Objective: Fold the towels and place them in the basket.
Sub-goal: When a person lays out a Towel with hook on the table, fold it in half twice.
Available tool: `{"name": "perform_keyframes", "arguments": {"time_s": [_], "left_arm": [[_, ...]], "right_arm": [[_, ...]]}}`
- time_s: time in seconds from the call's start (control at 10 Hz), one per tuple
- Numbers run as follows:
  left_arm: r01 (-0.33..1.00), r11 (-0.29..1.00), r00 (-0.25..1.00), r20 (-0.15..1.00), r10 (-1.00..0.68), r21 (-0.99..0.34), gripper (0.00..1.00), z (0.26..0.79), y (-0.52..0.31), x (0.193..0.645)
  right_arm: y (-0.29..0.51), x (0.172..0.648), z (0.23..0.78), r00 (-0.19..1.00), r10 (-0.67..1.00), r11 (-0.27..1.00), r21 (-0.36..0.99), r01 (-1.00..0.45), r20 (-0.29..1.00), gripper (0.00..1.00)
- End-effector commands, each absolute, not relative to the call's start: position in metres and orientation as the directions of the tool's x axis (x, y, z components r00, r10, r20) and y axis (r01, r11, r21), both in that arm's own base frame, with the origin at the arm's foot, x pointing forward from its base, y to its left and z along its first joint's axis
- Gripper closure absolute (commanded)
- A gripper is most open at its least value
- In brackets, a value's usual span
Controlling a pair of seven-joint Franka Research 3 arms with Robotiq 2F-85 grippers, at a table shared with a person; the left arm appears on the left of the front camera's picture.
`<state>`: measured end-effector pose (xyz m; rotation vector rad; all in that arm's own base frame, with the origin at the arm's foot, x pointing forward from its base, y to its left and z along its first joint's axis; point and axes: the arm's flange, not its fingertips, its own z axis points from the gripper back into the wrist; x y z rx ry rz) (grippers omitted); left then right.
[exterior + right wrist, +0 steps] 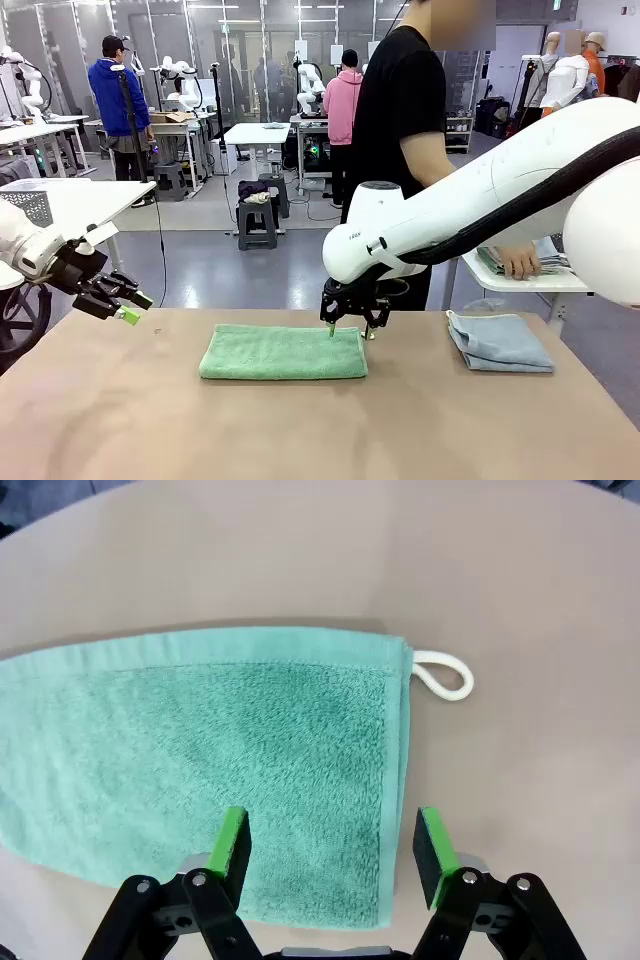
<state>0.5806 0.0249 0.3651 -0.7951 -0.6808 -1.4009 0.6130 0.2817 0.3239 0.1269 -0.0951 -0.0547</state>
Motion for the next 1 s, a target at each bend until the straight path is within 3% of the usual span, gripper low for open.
{"name": "perform_keyframes", "arguments": {"time_s": [0.0,0.9], "left_arm": [[0.997,-0.010,0.054,0.816,-0.575,-0.073,0.34,0.366,0.026,0.580],[0.997,-0.010,0.054,0.816,-0.575,-0.073,0.34,0.366,0.026,0.580]], "right_arm": [[0.285,0.621,0.321,0.994,-0.075,0.992,0.108,0.066,0.084,0.18],[0.284,0.631,0.296,0.998,-0.014,0.996,0.083,0.009,0.062,0.18]]}}
